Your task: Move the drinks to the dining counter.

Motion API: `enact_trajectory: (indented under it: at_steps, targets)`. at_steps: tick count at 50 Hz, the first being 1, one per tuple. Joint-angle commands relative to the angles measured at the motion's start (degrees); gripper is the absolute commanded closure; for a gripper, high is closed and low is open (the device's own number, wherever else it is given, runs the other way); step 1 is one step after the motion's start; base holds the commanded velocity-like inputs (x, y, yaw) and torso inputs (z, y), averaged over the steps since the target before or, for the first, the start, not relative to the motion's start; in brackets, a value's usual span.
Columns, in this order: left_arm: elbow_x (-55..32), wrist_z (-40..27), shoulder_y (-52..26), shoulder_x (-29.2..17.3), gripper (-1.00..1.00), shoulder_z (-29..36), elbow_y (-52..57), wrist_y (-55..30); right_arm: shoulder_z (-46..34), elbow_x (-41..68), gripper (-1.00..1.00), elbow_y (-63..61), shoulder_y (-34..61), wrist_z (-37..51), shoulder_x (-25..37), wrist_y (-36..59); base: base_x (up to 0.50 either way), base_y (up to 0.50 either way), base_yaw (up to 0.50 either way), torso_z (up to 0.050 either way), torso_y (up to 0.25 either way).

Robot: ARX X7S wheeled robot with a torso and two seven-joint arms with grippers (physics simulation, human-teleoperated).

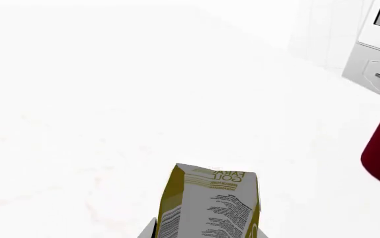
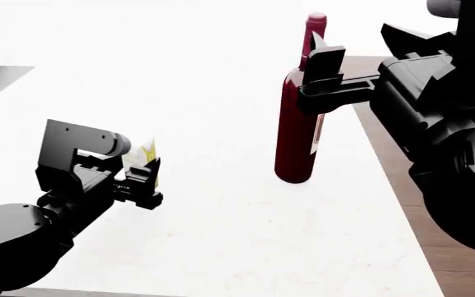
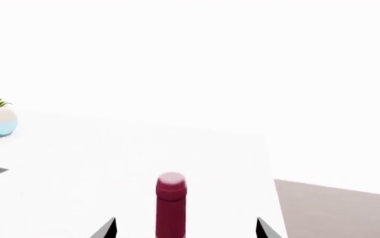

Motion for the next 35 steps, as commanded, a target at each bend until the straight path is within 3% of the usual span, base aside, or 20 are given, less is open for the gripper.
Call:
enact_trajectory:
  at_steps: [1, 4, 5, 26, 35]
  targets:
    - [-0.2, -0.4, -0.7, 0.0, 1.00, 0.1, 0.0, -0.2, 0.1, 0.4, -1.00, -0.2, 0.5, 0.2, 0.0, 0.1, 0.00, 0.00, 0.00, 0.000, 0.000]
    - [-0.5, -0.4, -0.8, -0.2, 1.00, 0.0, 0.5, -0.3, 0.0, 0.1, -1.00, 0.1, 0.4, -0.1, 0.0, 0.1, 0.00, 0.00, 0.00, 0.000, 0.000]
    - [-0.7, -0.6, -0.9, -0.2, -1.00, -0.2, 0.8, -0.2, 0.1, 0.2, -1.00, 0.0, 0.4, -0.2, 0.0, 0.0, 0.00, 0.00, 0.00, 0.000, 0.000]
    - [-2.5, -2.3, -0.9, -1.2, -1.00, -1.6, 3.3, 0.2, 0.7, 0.6, -1.00, -1.3, -0.6, 0.5, 1.1, -0.8, 0.00, 0.00, 0.00, 0.000, 0.000]
    - [-6.1, -6.8, -0.5, -3.0, -1.00, -6.6, 9.9, 2.4, 1.1, 2.4, -1.00, -2.3, 0.2, 2.2, 1.6, -0.6, 0.00, 0.00, 0.00, 0.000, 0.000]
